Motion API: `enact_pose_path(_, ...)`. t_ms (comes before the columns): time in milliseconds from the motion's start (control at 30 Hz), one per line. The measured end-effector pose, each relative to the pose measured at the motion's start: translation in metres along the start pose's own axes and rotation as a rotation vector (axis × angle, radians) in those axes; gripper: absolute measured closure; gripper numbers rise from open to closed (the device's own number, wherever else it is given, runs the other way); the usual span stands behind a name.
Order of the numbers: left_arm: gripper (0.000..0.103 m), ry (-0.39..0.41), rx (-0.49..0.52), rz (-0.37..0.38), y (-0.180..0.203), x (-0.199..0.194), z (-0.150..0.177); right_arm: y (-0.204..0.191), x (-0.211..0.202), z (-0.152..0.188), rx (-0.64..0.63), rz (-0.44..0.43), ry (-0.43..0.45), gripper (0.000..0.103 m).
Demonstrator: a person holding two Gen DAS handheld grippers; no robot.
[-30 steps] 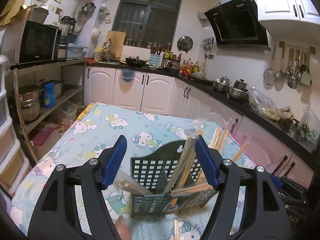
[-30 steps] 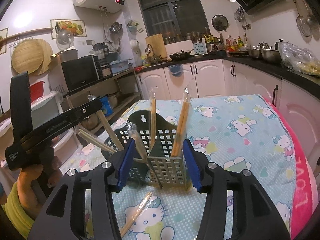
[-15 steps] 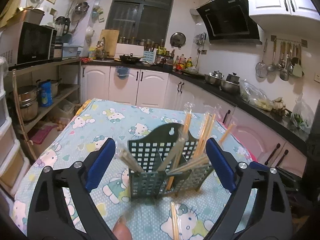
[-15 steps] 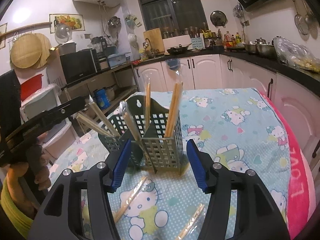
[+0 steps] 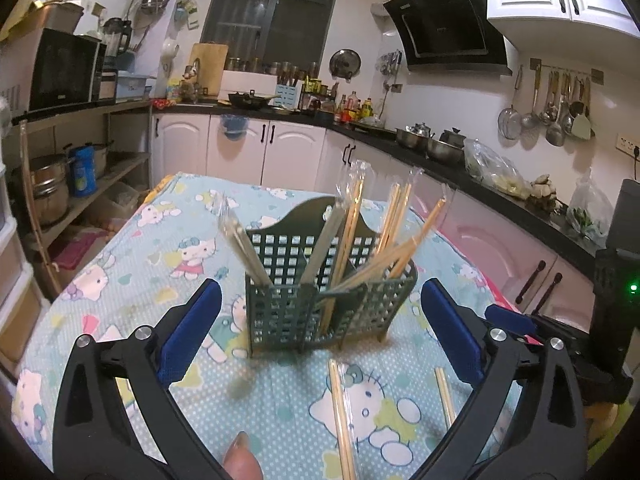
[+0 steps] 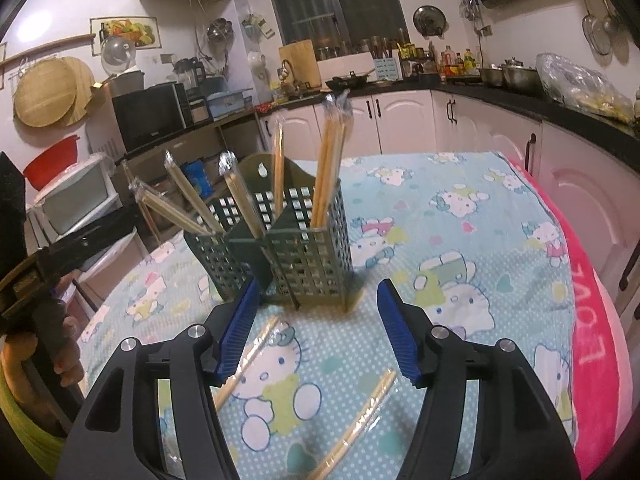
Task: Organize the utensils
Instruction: 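Withdraw both tools from the holder toward the last wrapped chopsticks on the cloth, then close the left tool on a wrapped chopstick while the right tool grasps another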
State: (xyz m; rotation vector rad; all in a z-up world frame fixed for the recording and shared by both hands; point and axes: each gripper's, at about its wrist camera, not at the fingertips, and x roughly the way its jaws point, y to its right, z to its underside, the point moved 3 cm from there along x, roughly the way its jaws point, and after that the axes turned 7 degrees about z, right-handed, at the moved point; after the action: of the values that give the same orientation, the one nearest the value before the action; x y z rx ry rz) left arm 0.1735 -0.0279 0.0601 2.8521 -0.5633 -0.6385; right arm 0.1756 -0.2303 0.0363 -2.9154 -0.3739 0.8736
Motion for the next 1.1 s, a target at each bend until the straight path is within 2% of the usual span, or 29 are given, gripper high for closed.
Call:
enact_pose_path(267,0.012,-0.046,-0.009,0.019,0.0,-0.001,0.017,0.009,0.009,0.018,0.0,0.013,-0.057,0.044)
enact_pose_path(800,0.012,-0.202,-0.073,0.027,-0.013,0.035,0.056,0.023,0.024,0.048,0.006,0.036,-0.162,0.044)
enact_pose_path(1100,0.013,-0.305,-0.108,0.064,-0.013,0.062,0.078,0.031,0.033,0.061,0.018,0.037,-0.215,0.044)
